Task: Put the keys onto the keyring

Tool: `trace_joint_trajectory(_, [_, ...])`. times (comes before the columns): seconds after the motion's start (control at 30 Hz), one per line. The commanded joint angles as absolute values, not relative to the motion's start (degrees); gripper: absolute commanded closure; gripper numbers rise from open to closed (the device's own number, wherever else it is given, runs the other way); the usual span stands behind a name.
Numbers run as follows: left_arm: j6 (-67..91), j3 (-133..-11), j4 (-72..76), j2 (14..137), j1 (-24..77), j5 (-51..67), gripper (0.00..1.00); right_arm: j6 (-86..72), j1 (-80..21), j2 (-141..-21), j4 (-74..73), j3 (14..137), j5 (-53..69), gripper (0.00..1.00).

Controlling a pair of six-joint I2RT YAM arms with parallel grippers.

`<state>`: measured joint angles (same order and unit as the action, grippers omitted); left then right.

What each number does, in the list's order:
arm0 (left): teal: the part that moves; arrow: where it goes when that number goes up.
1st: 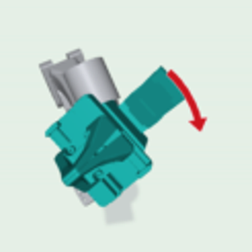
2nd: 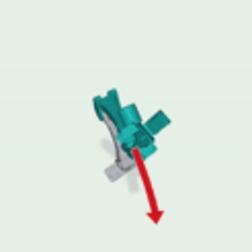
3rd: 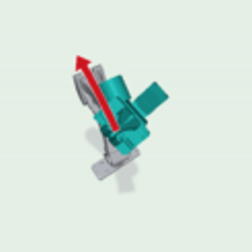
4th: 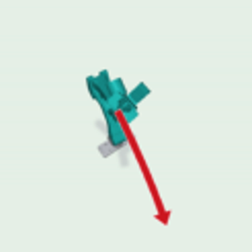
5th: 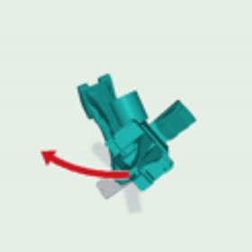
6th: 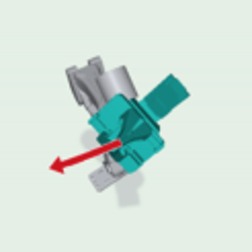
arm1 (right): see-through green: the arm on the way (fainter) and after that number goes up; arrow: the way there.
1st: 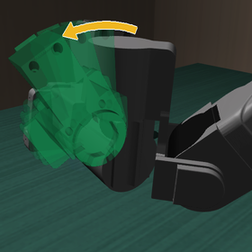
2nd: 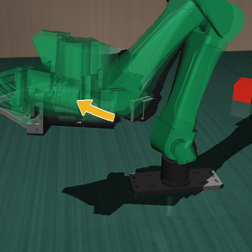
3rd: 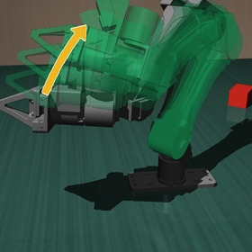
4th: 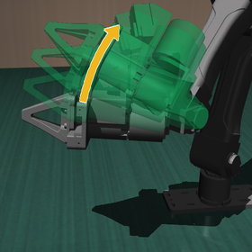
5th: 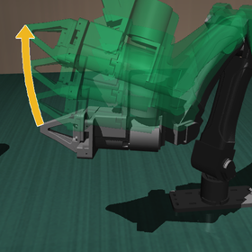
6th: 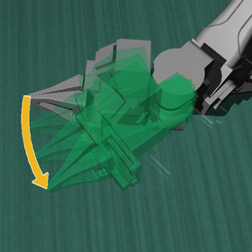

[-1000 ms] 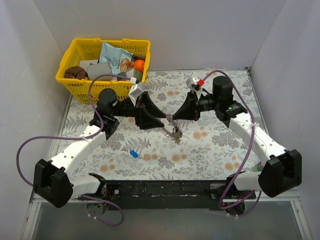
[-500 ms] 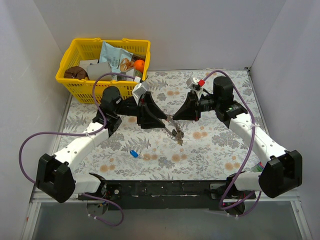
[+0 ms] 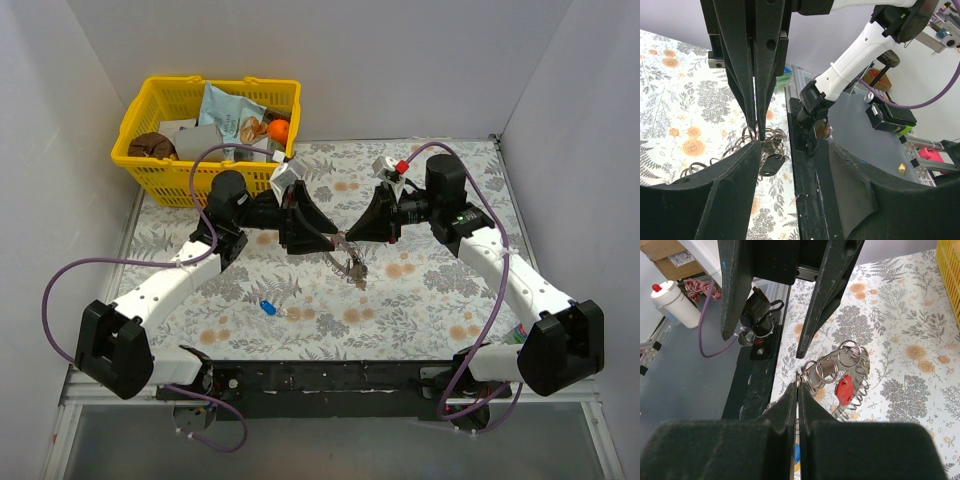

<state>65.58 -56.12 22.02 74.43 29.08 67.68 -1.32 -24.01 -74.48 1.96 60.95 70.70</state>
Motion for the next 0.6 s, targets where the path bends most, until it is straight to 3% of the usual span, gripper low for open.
trace_joint_trajectory(0.0, [64.69,-58.36,20.92,74.62,29.88,66.53,0.43,-1.85,-24.26,-72.69,4.92,61.26,71.46,0.99])
trace_joint_trajectory(0.57, [62.23,-59.32,18.20,75.85,31.38,64.25,0.40,-1.85,-24.43,-72.60,4.83,61.08,71.28,0.99])
